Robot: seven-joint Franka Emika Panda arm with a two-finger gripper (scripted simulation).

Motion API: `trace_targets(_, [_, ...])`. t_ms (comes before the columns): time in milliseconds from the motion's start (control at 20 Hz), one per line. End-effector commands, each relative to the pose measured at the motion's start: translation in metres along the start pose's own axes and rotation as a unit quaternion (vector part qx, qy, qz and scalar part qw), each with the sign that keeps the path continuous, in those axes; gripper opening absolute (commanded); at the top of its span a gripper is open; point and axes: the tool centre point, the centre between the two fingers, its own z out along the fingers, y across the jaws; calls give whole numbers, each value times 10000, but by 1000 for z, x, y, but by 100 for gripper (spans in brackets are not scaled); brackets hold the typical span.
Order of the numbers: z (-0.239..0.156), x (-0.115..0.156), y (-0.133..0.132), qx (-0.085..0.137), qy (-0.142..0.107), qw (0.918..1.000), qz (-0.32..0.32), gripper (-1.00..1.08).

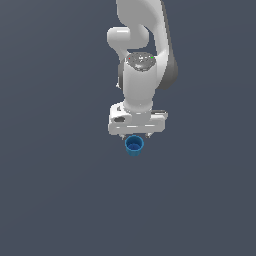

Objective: Pick up the object and move it to a goal position.

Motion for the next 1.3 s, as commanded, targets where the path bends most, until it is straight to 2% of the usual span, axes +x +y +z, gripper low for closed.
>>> trace_targets(0, [0,0,0,0,0,10000,0,28])
trace_targets(350, [5,-6,7,60,-91,9998,175,28])
trace_targets(600, [7,-7,7,25,-75,9999,111,28])
trace_targets(1000, [25,-17,3,-227,25,9990,-379,28])
trace_targets(1250, [43,-31,-5,-458,137,9941,-977,28])
